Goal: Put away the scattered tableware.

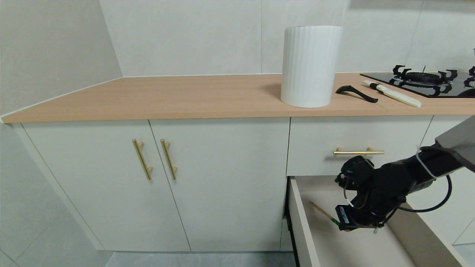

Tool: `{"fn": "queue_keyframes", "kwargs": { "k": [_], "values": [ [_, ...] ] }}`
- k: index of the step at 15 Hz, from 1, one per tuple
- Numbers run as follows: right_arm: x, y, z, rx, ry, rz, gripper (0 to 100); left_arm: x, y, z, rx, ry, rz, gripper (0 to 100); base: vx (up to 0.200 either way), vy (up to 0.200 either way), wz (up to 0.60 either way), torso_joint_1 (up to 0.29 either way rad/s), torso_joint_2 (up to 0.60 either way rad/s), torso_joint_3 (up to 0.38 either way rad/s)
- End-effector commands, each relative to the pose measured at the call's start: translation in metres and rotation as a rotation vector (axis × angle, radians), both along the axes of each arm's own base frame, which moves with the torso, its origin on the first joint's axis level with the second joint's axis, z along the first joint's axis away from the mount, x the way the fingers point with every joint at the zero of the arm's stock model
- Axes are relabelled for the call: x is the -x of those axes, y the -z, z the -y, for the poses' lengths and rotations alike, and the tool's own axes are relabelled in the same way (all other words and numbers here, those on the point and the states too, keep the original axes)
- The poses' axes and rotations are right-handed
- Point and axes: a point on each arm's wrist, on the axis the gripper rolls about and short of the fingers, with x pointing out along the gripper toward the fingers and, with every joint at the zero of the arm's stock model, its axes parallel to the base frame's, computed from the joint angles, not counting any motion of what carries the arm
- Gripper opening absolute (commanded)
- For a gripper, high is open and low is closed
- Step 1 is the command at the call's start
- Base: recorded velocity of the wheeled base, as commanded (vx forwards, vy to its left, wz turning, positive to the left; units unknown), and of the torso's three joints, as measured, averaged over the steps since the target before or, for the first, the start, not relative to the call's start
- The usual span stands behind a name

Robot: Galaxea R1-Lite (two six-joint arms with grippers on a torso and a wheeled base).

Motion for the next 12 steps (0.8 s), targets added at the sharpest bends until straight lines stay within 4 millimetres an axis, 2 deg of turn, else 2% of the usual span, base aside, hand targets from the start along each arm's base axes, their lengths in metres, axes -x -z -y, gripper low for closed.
{"fn": "queue_keyframes", "kwargs": {
  "k": [1, 5, 8, 12],
  "values": [
    [-0.005, 0.032, -0.005, 0.023, 0.013, -0.055, 0, 0.000, 0.000, 0.000, 0.001, -0.001, 0.000, 100, 0.000, 0.000, 0.00, 0.000, 0.00, 0.000],
    [-0.006, 0.054, -0.008, 0.083, 0.019, -0.078, 0, 0.000, 0.000, 0.000, 0.001, -0.001, 0.000, 100, 0.000, 0.000, 0.00, 0.000, 0.00, 0.000],
    [-0.003, 0.058, -0.019, 0.113, 0.019, -0.073, 0, 0.000, 0.000, 0.000, 0.001, -0.001, 0.000, 100, 0.000, 0.000, 0.00, 0.000, 0.00, 0.000],
    [-0.003, 0.062, -0.020, 0.142, 0.023, -0.067, 0, 0.000, 0.000, 0.000, 0.001, -0.001, 0.000, 100, 0.000, 0.000, 0.00, 0.000, 0.00, 0.000]
  ]
}}
